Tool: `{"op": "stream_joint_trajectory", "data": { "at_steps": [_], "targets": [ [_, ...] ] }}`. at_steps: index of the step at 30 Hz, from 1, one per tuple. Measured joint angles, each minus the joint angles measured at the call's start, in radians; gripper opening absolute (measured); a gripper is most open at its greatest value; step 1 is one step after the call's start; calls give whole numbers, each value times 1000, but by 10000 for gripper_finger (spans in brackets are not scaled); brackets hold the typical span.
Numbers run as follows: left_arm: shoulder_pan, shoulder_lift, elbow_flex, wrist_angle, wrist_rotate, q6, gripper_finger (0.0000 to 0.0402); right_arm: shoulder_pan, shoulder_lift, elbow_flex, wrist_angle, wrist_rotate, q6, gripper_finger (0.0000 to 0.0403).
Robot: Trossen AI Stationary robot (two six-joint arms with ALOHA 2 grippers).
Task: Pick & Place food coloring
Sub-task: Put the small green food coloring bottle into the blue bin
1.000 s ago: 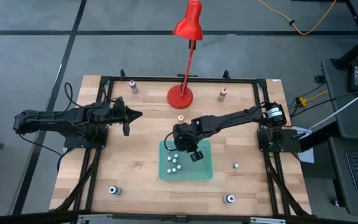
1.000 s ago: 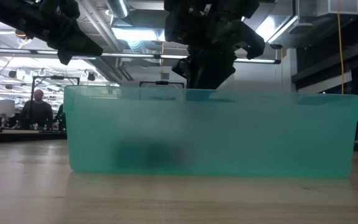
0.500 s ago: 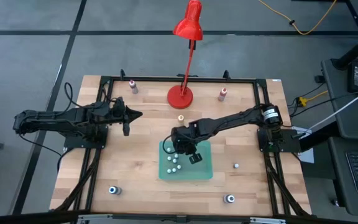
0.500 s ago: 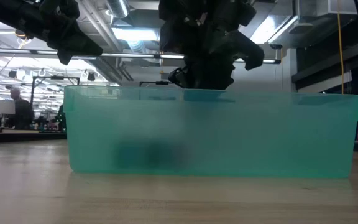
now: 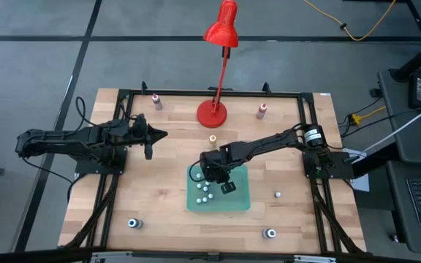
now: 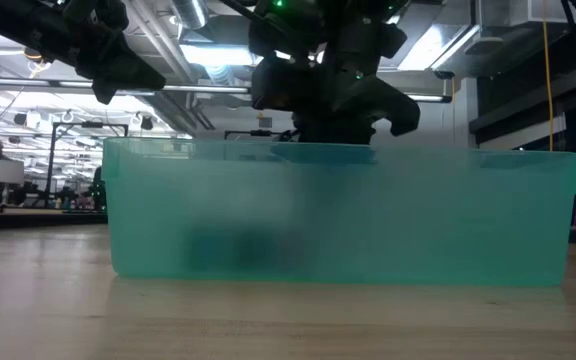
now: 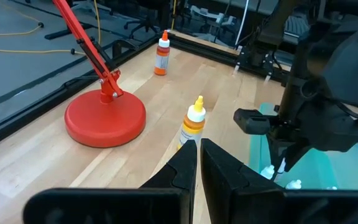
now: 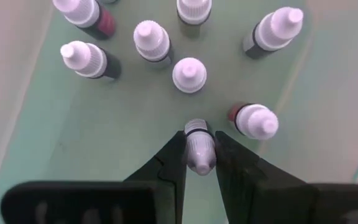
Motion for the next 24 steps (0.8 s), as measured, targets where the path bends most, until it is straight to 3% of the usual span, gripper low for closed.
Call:
{"op": "stream_joint_trajectory", "data": {
  "at_steps": [7, 24],
  "targets": [
    [0, 0, 0, 1, 0, 0, 17, 0, 0, 0, 1, -29, 2, 79],
    [0, 0, 0, 0, 0, 0, 17, 0, 2, 22, -45, -32, 25, 134]
  ]
}}
